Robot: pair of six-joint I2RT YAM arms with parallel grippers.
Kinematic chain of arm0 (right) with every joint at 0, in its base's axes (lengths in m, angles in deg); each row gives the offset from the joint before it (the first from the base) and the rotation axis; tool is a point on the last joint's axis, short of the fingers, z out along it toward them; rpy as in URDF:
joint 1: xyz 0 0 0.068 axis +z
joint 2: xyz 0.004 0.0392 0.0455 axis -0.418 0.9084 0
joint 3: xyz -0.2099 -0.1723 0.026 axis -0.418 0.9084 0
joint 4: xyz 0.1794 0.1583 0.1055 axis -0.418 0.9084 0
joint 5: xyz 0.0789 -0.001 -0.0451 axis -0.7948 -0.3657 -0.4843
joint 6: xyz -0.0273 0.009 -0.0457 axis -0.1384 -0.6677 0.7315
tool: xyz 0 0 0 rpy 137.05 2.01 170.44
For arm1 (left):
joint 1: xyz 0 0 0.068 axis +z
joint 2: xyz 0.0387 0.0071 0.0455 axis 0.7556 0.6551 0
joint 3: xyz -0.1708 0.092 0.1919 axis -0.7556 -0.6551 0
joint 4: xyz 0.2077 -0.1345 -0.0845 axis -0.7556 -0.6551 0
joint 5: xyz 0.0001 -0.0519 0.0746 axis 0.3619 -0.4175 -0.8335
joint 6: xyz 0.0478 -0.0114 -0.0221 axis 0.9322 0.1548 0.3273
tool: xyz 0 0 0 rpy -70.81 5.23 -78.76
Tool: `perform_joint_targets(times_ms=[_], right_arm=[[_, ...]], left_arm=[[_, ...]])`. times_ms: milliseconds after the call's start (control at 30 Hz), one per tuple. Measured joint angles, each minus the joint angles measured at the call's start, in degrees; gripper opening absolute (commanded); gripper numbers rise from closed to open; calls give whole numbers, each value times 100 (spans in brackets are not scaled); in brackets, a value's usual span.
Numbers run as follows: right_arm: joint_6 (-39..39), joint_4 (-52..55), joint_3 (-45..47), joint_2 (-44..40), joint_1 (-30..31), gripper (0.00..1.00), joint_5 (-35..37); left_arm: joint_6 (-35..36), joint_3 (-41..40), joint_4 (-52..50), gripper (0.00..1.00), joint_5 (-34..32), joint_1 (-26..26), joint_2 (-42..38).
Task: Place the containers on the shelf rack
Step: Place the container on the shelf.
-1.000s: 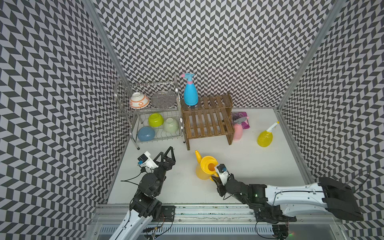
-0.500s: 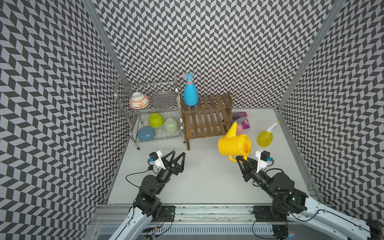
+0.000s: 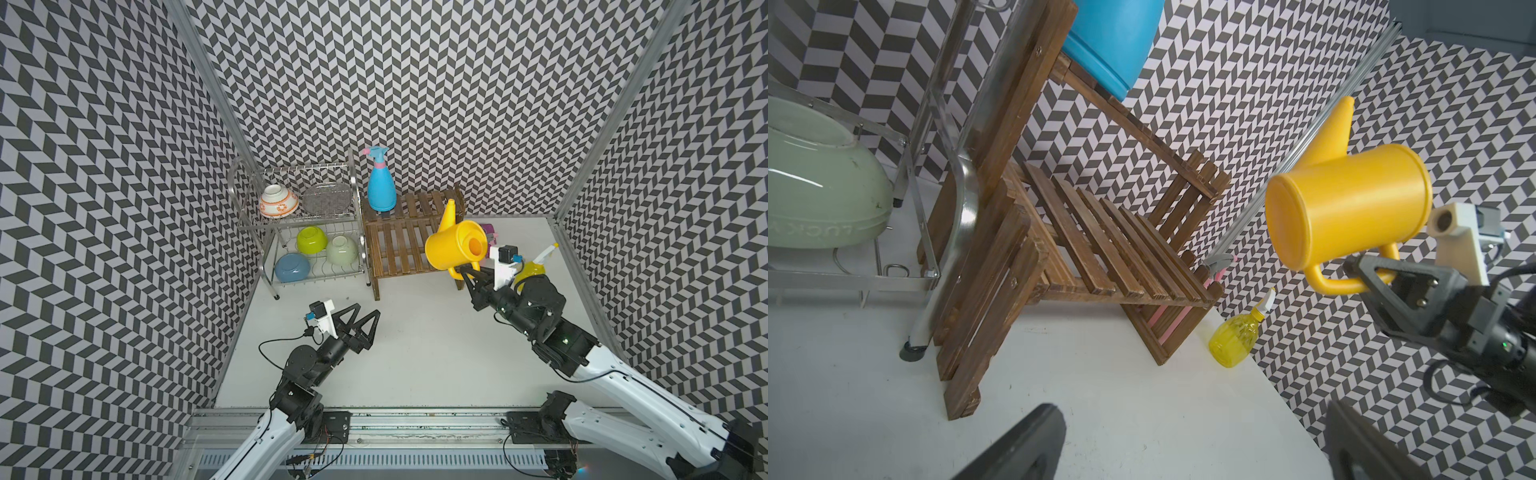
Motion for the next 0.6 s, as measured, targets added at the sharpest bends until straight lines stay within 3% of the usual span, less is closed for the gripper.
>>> perform_joint_targets(times_ms=[400, 600], right_arm=[[901, 1235, -3477, 2494, -372, 0, 282], [1272, 1888, -4518, 3364, -385, 0, 592]], left_arm=[[0, 0, -96, 100, -17, -2, -420], [0, 0, -175, 100, -39, -2, -494]])
